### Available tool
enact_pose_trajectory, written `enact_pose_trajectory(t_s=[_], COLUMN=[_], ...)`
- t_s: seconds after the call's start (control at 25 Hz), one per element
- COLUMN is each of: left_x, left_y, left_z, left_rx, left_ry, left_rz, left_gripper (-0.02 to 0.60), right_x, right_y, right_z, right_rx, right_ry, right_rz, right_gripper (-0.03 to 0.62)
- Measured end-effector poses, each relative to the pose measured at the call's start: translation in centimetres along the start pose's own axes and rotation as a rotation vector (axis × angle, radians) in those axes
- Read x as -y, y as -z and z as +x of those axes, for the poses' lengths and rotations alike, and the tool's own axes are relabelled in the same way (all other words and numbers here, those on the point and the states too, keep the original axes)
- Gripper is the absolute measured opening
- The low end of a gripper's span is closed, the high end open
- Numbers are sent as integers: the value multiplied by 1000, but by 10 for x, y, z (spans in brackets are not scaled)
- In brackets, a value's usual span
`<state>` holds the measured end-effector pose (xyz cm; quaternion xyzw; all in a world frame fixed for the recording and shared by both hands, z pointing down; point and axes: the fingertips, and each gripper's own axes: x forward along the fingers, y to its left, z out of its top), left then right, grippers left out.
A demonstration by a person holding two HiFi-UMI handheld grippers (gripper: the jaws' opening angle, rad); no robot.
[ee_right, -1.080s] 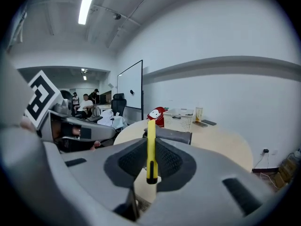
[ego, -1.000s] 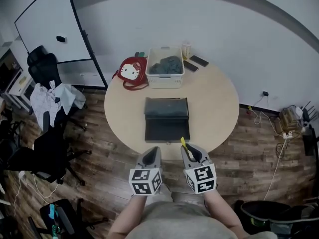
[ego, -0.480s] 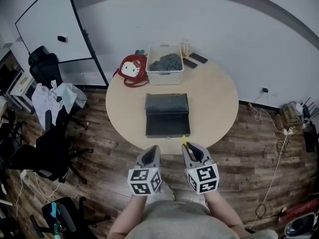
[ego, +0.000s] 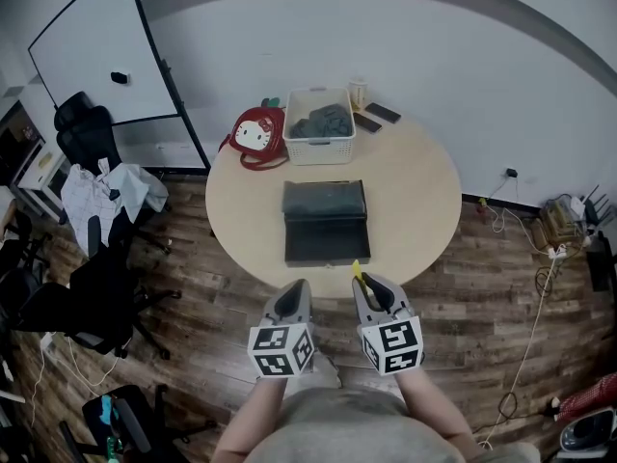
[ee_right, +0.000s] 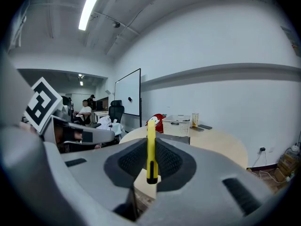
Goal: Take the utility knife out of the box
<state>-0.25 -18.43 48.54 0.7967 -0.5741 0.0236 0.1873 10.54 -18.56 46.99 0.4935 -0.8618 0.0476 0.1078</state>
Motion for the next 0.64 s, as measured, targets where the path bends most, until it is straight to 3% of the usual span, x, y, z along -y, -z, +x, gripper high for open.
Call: enact_pose_trajectory(t_s=[0.64], left_x=[-10], left_y=[0], left_z=[-4], left_rx=[-3], left_ry=[-23], left_rz=[-11], left_gripper=[4], right_x=[-4], right_y=[-5], right_z=[3], right_rx=[15], right_ry=[-1], right_rz=[9], right_gripper=[41])
